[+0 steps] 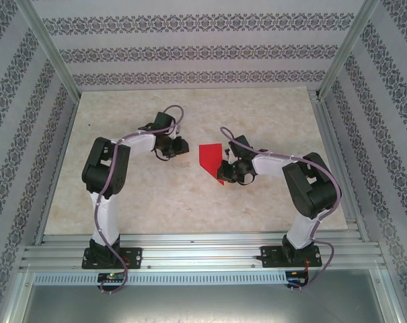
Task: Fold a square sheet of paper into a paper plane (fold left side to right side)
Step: Third fold the triangle at the center of the table, then fourth fold the wing at the center of the table.
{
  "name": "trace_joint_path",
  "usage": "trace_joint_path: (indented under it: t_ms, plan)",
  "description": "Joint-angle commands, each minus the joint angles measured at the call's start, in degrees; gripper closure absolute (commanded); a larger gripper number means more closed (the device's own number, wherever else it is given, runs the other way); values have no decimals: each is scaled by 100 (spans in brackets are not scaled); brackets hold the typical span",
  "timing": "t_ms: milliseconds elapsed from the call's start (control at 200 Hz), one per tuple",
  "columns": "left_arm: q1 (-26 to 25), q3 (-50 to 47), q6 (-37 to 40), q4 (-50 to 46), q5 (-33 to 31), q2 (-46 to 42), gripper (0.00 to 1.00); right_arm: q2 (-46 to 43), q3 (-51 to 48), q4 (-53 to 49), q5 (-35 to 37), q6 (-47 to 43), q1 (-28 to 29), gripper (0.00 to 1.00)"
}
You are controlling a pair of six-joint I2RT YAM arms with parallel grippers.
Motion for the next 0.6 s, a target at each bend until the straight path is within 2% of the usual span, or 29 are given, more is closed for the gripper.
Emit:
trace_joint_path:
  t_ms: [0, 125, 250, 594]
  plan:
    - [139, -334, 39, 172, -6, -591, 69, -421, 245, -288, 145, -320, -135, 84]
    - [137, -753, -300, 619, 509, -822, 63, -533, 440, -232, 97, -549, -289, 81]
    - [103, -1014, -700, 1138, 980, -806, 59, -123, 812, -174, -55, -648, -347, 81]
    - [-207, -890, -970, 1316, 1245, -505, 54, 590, 1240, -105, 91, -779, -419, 84]
